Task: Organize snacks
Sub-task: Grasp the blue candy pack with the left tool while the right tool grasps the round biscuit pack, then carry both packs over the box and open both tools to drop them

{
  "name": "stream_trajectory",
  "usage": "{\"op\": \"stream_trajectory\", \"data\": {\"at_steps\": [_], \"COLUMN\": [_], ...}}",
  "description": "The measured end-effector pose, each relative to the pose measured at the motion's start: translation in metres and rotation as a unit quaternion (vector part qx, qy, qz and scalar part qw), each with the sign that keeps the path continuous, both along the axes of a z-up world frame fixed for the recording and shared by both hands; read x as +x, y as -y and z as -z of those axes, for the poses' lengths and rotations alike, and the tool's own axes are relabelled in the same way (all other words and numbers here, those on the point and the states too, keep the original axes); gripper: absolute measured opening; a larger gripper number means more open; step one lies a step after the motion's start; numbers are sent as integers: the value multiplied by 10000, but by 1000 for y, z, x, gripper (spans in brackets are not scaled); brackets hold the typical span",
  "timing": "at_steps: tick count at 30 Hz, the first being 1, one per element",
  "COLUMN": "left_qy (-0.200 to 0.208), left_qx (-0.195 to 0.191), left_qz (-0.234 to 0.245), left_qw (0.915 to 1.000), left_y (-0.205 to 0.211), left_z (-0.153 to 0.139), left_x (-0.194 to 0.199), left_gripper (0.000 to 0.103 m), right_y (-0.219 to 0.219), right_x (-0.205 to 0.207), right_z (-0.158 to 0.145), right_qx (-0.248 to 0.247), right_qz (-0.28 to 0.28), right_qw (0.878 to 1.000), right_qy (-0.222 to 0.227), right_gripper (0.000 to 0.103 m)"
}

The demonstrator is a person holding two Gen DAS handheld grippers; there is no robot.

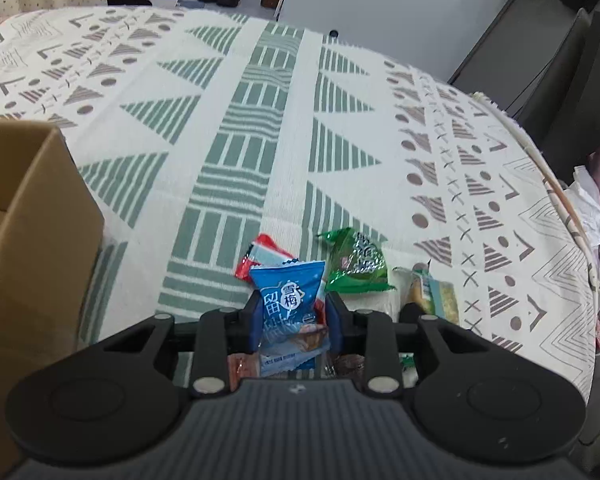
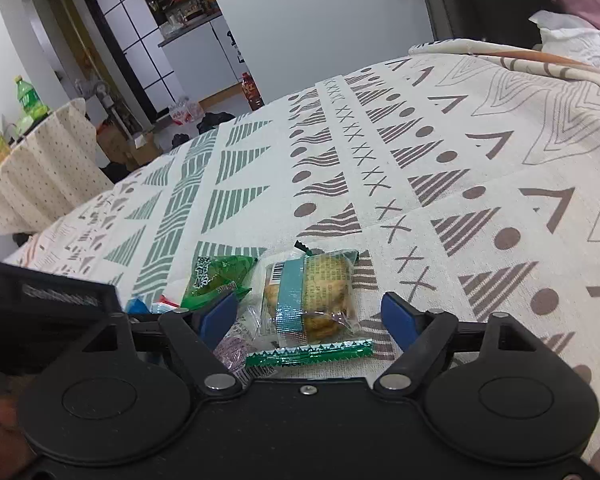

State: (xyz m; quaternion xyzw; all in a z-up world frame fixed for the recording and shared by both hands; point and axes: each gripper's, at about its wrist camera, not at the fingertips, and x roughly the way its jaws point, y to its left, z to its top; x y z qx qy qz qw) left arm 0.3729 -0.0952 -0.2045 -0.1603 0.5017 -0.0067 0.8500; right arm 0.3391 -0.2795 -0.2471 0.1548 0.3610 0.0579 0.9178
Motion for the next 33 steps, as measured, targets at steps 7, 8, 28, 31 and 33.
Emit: {"op": "stream_trajectory", "data": {"at_steps": [7, 8, 28, 31, 33], "left_qy": [31, 31, 827, 895, 893], "left_qx": [18, -4, -76, -30, -125], "left_qz": [13, 13, 227, 222, 206], "left_qw": [10000, 10000, 9963, 9957, 9957], "left_y": [-2, -3, -23, -27, -33], "left_z": [-10, -11, -83, -92, -95], "left_x": [-4, -6, -67, -76, -83], "left_gripper": [31, 31, 31, 31, 31], "right_y": [-10, -10, 10, 4, 1], "right_x": [2, 0, -79, -87, -91], "right_z": [5, 5, -63, -76, -85], "right_qx": [-646, -709, -459, -520, -510], "right_qz": [-84, -112, 355, 386, 390], "right_qw": [9979, 9974, 9980, 9972, 9970], "right_qy": [-15, -14, 263, 364, 430], "right_gripper": [70, 62, 56, 56, 56]}}
